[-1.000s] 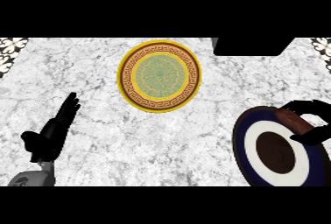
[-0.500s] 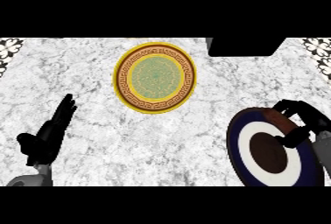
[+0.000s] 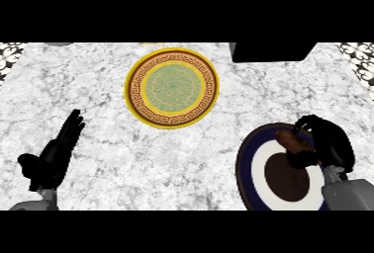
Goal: Pick the sweet potato from the plate and place it in the plate
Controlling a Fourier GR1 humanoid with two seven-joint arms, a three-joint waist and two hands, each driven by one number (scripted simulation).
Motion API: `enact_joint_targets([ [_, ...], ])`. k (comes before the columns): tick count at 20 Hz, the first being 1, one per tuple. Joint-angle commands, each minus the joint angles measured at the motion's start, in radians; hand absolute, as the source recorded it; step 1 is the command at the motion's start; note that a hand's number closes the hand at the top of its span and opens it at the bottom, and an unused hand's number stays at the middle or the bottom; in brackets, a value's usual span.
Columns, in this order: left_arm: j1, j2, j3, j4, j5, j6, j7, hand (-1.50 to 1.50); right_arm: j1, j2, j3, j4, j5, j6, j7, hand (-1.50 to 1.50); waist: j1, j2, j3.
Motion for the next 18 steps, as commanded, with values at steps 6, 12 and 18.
enact_joint_targets([
  [6,0.008,0.014,0.002,-0.035,0.005,-0.035,0.003,0.00,0.091,0.062,0.165,-0.570,0.246,0.075,0.354,1.50,0.034,0.013,0.009],
  [12,-0.024,-0.011,0.000,0.004,-0.016,-0.017,-0.019,0.00,0.030,0.103,0.235,-0.757,0.412,0.096,0.429,1.50,0.041,0.016,0.009],
  [18,-0.039,-0.011,0.017,0.058,-0.025,-0.037,-0.042,0.00,-0.220,0.221,0.252,-0.656,0.444,0.245,0.497,1.50,0.051,0.019,0.009],
])
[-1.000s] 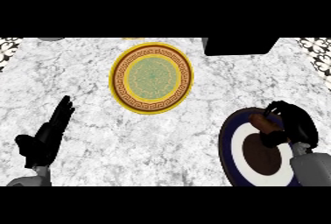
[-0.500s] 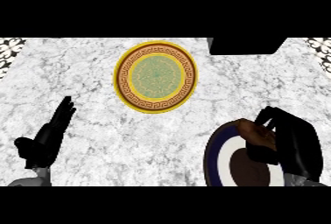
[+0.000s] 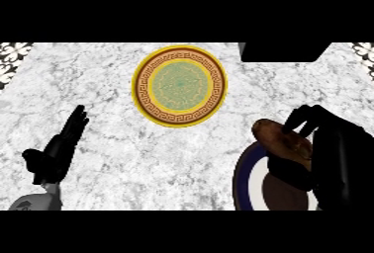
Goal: Pick the sweet potato from the plate and place it in the plate
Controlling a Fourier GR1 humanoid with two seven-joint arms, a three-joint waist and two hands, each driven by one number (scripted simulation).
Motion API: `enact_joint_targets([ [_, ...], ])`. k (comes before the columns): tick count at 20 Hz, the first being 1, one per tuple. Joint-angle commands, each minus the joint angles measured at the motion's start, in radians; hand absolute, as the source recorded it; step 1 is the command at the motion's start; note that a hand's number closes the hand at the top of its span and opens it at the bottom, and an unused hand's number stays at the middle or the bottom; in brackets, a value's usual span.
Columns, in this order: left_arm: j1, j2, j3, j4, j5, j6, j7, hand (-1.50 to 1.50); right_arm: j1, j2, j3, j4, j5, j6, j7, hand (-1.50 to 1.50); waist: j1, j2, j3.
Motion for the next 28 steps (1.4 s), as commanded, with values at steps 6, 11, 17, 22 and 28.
enact_joint_targets([
  [6,0.024,-0.013,-0.009,-0.097,0.006,-0.030,0.076,0.00,-0.277,0.146,-0.066,0.194,-0.009,0.082,-0.016,1.50,0.009,0.001,0.001],
  [11,-0.036,-0.033,0.009,0.011,-0.027,0.006,0.003,0.00,-0.411,0.234,-0.035,0.439,-0.029,-0.014,-0.002,1.50,0.009,0.003,0.001],
  [17,-0.043,-0.050,-0.016,-0.017,-0.054,0.023,0.035,0.00,-0.606,0.236,-0.060,0.814,-0.127,-0.236,-0.059,1.50,0.025,0.007,0.001],
  [22,-0.088,-0.025,0.019,0.076,-0.037,-0.020,-0.021,0.00,-0.759,0.237,-0.039,1.087,-0.228,-0.392,-0.073,1.50,0.033,0.011,0.000],
  [28,-0.040,-0.039,-0.011,0.020,-0.039,-0.036,-0.002,0.00,-0.786,0.237,-0.030,1.272,-0.316,-0.692,-0.082,1.50,0.070,0.020,0.001],
])
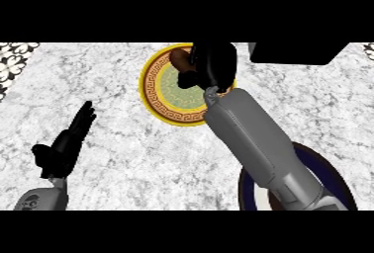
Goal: Pick the sweet potato from the plate and place it in the plate
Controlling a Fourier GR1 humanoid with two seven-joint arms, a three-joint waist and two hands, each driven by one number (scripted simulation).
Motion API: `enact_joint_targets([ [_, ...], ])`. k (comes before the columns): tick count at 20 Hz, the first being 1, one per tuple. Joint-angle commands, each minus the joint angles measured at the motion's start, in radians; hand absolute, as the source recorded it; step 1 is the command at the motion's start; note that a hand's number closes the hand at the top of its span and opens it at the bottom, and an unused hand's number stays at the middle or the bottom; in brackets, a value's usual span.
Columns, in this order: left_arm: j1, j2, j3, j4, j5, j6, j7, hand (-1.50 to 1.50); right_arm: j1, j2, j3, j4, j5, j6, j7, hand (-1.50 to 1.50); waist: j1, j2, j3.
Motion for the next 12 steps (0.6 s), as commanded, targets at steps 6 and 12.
enact_joint_targets([
  [6,-0.001,-0.026,-0.034,-0.076,-0.023,0.023,0.063,0.00,-0.086,0.001,0.027,0.326,-0.198,-0.304,0.001,-1.50,0.027,0.003,0.001],
  [12,-0.043,-0.046,-0.025,-0.009,-0.027,0.037,0.038,0.00,-0.103,0.001,0.007,0.315,-0.333,-0.463,-0.086,-1.50,0.017,0.007,0.001],
])
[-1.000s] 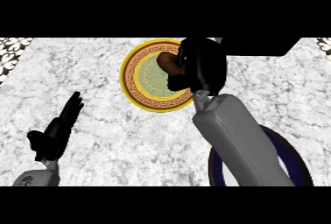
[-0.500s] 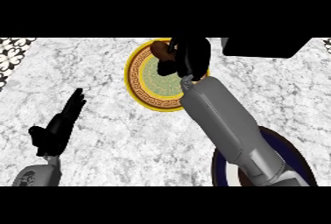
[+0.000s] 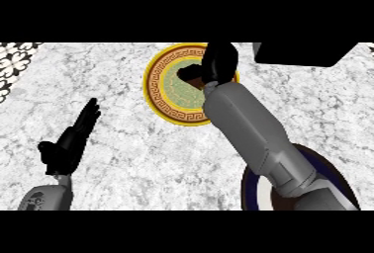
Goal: Pick the sweet potato from the plate and place it in the plate
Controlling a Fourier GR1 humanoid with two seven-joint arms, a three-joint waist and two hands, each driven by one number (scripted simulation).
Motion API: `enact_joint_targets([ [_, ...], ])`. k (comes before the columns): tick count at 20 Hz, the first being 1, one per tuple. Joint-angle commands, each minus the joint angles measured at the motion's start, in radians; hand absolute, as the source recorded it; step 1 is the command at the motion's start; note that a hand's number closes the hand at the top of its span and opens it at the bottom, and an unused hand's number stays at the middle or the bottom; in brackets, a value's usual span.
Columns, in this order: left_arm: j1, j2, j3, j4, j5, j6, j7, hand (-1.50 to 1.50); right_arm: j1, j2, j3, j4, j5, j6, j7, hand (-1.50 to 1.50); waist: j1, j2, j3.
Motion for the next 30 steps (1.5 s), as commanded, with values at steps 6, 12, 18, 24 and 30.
enact_joint_targets([
  [6,0.014,0.014,0.029,0.024,0.010,-0.004,-0.007,0.00,0.085,0.002,-0.117,-0.114,-0.172,-0.305,-0.189,-1.50,-0.035,-0.006,0.001],
  [12,0.019,-0.018,0.019,-0.004,-0.018,0.050,0.017,0.00,0.332,-0.035,-0.179,-0.418,-0.344,-0.213,-0.421,-1.50,-0.076,-0.017,0.001],
  [18,0.055,0.027,0.067,0.045,0.019,-0.016,-0.047,0.00,0.635,-0.129,-0.186,-0.634,-0.486,-0.020,-0.648,-1.50,-0.080,-0.017,0.000],
  [24,0.051,0.019,0.066,0.000,0.027,-0.027,-0.016,0.00,0.763,-0.196,-0.270,-0.628,-0.595,0.155,-0.846,-1.50,-0.068,-0.016,0.000],
  [30,0.087,-0.029,0.024,-0.108,-0.023,0.019,0.037,0.00,0.832,-0.213,-0.316,-0.631,-0.573,0.218,-0.883,-1.50,-0.065,-0.016,0.000],
])
